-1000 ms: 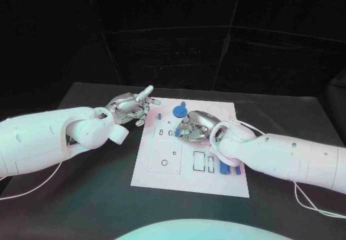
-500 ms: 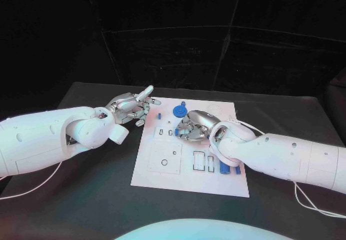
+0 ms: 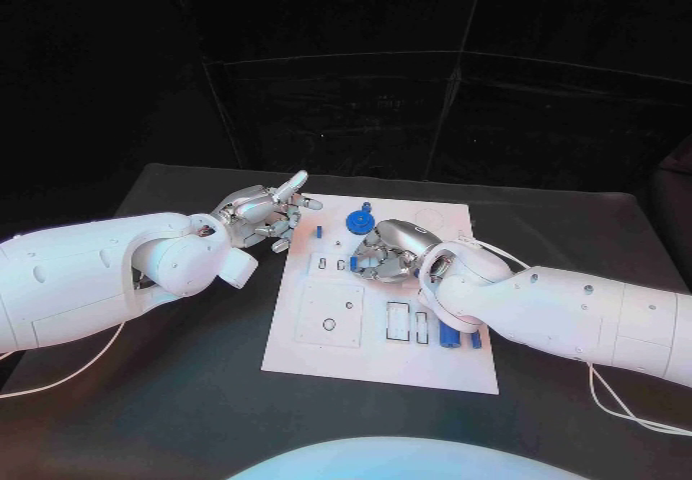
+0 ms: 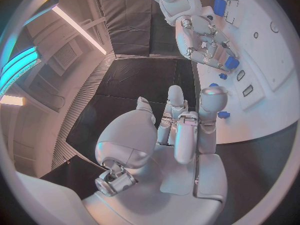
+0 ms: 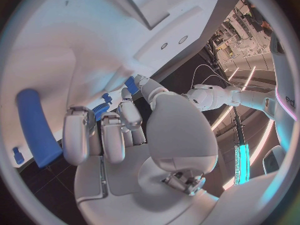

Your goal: Assemble the parts on the task board

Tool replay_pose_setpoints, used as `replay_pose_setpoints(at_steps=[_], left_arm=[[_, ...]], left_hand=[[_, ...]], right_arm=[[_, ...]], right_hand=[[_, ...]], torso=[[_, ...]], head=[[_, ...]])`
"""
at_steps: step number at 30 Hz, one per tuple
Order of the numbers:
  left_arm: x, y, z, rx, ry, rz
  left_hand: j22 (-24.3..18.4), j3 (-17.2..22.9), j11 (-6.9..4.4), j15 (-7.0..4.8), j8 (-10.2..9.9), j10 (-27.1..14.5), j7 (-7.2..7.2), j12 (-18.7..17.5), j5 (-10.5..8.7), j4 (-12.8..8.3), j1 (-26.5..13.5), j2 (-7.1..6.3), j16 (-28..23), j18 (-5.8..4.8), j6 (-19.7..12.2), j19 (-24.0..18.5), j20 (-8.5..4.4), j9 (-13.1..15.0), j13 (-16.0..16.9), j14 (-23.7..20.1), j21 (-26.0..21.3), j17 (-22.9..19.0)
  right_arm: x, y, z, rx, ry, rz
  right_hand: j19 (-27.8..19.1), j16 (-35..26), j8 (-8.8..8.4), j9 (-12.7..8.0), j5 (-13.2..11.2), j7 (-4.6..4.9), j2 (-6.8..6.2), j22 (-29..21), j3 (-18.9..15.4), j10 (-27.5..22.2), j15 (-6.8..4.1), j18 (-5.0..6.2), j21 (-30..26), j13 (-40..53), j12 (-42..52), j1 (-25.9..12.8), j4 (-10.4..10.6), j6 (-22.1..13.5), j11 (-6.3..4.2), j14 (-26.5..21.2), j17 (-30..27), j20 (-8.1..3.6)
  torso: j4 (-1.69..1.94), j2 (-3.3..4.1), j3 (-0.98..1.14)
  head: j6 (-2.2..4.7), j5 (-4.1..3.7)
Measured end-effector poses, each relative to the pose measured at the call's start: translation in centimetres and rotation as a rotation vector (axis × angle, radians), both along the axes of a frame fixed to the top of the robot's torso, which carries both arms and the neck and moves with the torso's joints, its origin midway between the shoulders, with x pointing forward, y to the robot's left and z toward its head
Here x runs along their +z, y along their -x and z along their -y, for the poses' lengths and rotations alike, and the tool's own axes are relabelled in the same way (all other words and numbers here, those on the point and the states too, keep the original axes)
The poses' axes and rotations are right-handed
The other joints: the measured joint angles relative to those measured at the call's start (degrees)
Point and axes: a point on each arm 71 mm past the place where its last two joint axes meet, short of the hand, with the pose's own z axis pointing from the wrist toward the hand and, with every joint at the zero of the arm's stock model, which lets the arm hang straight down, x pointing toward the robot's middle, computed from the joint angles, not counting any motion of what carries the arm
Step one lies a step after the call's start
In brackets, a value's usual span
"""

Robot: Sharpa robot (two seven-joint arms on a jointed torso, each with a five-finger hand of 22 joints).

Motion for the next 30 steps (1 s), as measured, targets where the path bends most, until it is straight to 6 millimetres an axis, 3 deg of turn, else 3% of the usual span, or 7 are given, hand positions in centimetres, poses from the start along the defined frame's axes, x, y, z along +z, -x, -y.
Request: replay_pose_setpoints(at_steps=[25,30], left_arm=[[-0.02,-0.02,0.00,-0.001,-0.001,-0.001],[-0.02,-0.03,-0.01,-0.001,-0.001,-0.001]], left_hand=[[0.0,0.0,0.00,0.00,0.0,0.0,0.00,0.0,0.00,0.0,0.0,0.00,0.0,0.00,0.0,0.0,0.00,0.0,0.0,0.0,0.0,0.0],[0.0,0.0,0.00,0.00,0.0,0.0,0.00,0.0,0.00,0.0,0.0,0.00,0.0,0.00,0.0,0.0,0.00,0.0,0.0,0.0,0.0,0.0]], right_arm=[[-0.06,-0.07,0.09,-0.009,0.005,-0.004],[-0.05,-0.07,0.09,-0.010,0.005,-0.003]], right_hand=[[0.0,0.0,-0.28,0.0,0.0,0.06,0.00,-0.1,-0.4,0.0,0.00,0.00,0.0,-0.2,0.0,0.0,0.0,-0.4,0.00,0.0,0.0,0.00],[0.2,0.0,-0.66,-0.1,0.0,0.30,-0.23,-0.3,-1.3,-0.3,0.21,0.00,0.0,-0.5,-0.4,-0.2,0.0,-2.0,0.33,0.2,0.0,0.20]], torso=[[0.02,0.01,-0.01],[0.02,0.01,0.00]], head=[[-0.27,-0.10],[-0.27,-0.09]])
